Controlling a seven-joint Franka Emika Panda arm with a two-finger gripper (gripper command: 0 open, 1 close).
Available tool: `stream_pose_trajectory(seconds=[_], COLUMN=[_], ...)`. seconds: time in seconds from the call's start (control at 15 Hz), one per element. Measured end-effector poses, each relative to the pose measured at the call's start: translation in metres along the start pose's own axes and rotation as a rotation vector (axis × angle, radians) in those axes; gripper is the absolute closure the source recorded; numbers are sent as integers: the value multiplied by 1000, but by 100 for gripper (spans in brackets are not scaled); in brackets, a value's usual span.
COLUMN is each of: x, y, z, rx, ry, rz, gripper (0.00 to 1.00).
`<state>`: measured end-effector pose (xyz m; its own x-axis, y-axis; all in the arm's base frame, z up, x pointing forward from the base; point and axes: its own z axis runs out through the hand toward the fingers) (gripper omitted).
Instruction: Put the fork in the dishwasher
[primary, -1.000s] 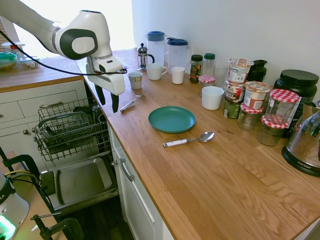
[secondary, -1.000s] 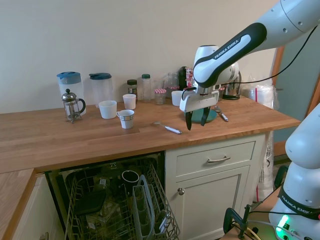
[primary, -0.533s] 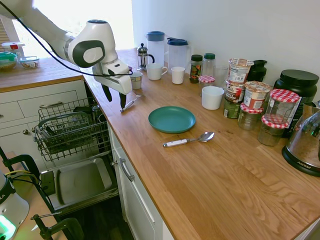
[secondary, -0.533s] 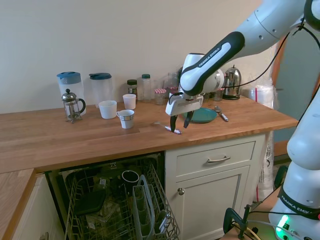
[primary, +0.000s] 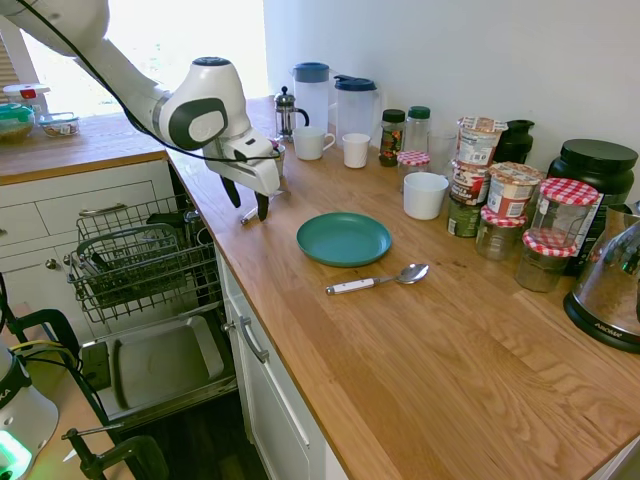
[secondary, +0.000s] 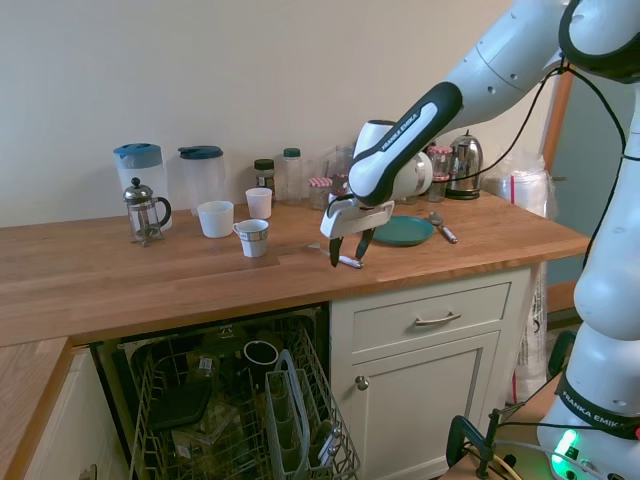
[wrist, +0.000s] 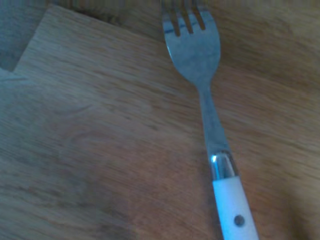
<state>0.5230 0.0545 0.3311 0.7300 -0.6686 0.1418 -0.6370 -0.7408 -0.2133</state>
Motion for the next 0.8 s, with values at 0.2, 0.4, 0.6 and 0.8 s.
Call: stream_pose_trajectory(seconds=[0.2,0.4,0.6,0.8], x=[1,5,8,12], y=[-2,0,3,2], z=[0,-1,1,4], rx=[4,5,1,0], ry=[3,8,7,8], rz=[-1,8,16,20], gripper=[100,100,100,100])
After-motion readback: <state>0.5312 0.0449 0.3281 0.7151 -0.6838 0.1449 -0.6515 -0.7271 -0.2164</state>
